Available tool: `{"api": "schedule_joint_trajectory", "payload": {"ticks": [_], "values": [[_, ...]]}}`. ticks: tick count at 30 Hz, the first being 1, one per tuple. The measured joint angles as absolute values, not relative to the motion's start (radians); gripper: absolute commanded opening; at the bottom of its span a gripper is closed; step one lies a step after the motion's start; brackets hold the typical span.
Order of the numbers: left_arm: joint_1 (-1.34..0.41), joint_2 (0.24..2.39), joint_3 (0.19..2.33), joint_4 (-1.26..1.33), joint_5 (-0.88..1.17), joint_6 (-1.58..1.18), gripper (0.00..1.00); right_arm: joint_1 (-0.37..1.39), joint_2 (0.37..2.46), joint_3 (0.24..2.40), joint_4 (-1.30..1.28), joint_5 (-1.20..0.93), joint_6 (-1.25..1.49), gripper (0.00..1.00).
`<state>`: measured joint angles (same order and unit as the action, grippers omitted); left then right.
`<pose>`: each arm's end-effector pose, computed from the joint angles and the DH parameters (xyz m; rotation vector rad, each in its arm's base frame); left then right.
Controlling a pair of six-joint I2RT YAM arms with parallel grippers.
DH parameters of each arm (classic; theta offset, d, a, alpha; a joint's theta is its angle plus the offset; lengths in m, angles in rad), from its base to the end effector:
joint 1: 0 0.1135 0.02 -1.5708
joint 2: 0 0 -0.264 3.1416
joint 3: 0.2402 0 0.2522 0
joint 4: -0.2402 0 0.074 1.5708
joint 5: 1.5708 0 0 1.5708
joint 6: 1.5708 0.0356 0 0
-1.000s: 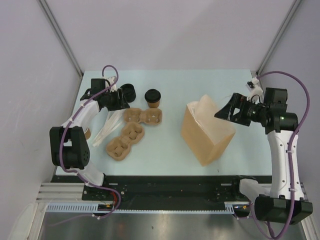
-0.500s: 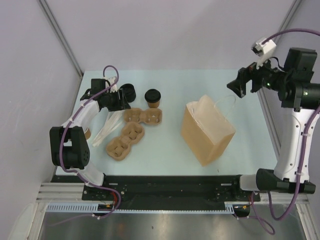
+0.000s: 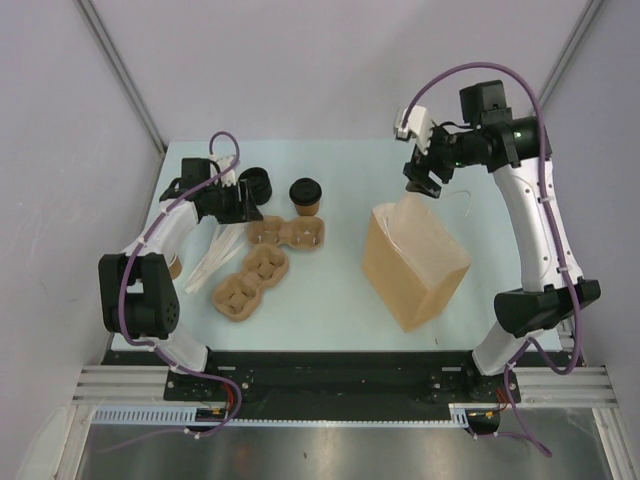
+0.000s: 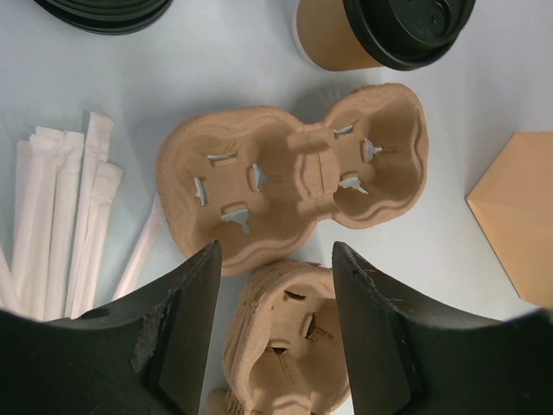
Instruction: Pack the takeout coffee
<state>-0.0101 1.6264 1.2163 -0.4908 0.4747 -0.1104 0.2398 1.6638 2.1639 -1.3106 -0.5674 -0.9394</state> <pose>0.3487 -0.0198 0.2516 0.0826 2.4372 -0.6377 0.2892 0.0904 0.4711 -1.4563 1.7096 0.3055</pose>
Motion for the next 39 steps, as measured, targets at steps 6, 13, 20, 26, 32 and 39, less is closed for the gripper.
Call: {"api": "schedule_joint_trajectory", "payload": {"ticks": [6, 13, 20, 26, 32, 39], "values": [[0.002, 1.626, 1.216, -0.506, 0.505, -0.095, 0.59, 0.307, 1.689, 2.134, -1.336, -0.509, -1.108, 0.74], [0.036, 1.626, 1.209, -0.513, 0.509, -0.096, 0.59, 0.365, 1.706, 2.072, -1.337, -0.471, -1.223, 0.65], [0.051, 1.626, 1.206, -0.524, 0.52, -0.097, 0.58, 0.429, 1.707, 1.897, -1.339, -0.39, -1.303, 0.19], [0.056, 1.626, 1.206, -0.525, 0.524, -0.097, 0.57, 0.43, 1.71, 1.917, -1.349, -0.347, -1.278, 0.0], [0.056, 1.635, 1.206, -0.511, 0.524, -0.105, 0.56, 0.398, 1.736, 2.046, -1.349, -0.359, -1.156, 0.0], [0.056, 1.695, 1.208, -0.5, 0.52, -0.104, 0.57, 0.379, 1.774, 2.05, -1.349, -0.4, -1.021, 0.0]]}}
